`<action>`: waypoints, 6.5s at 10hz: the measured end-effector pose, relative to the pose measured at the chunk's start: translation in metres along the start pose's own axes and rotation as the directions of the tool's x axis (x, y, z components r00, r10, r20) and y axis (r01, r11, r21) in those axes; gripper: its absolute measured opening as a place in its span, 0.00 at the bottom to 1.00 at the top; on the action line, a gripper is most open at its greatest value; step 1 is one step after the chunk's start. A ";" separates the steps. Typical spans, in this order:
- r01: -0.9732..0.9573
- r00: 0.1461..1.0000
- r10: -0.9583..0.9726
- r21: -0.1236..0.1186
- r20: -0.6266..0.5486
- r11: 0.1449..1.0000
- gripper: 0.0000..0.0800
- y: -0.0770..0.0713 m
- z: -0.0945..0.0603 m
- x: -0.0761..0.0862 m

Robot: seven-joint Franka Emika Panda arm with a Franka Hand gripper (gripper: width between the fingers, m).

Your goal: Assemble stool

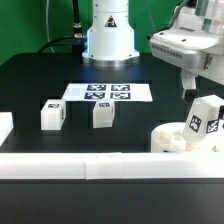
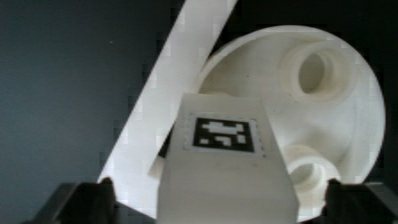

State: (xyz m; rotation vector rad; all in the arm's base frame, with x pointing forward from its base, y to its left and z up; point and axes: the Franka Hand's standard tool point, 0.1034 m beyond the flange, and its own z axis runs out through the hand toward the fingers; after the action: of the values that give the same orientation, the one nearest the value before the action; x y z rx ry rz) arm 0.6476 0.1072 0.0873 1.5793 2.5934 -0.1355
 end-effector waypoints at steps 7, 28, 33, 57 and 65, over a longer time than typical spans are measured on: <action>-0.208 0.978 0.208 0.008 -0.001 0.978 0.42 -0.003 0.000 0.002; -0.848 -0.513 0.856 0.117 0.070 -0.518 0.42 -0.008 0.002 0.016; -0.519 -0.836 0.532 0.126 0.133 -0.846 0.42 -0.009 0.002 0.015; 0.663 -0.683 -0.604 0.002 0.411 -0.748 0.81 -0.010 -0.017 0.016; -0.070 -0.921 0.135 0.184 0.365 -0.980 0.81 -0.009 -0.027 0.023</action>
Offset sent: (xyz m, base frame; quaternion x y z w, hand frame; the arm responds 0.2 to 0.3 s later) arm 0.0000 0.0000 0.0000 0.0000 0.0000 0.0000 1.0000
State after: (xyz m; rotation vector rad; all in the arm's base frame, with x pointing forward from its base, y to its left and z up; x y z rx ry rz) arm 0.6278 0.1267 0.1108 -2.5437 1.3586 0.2089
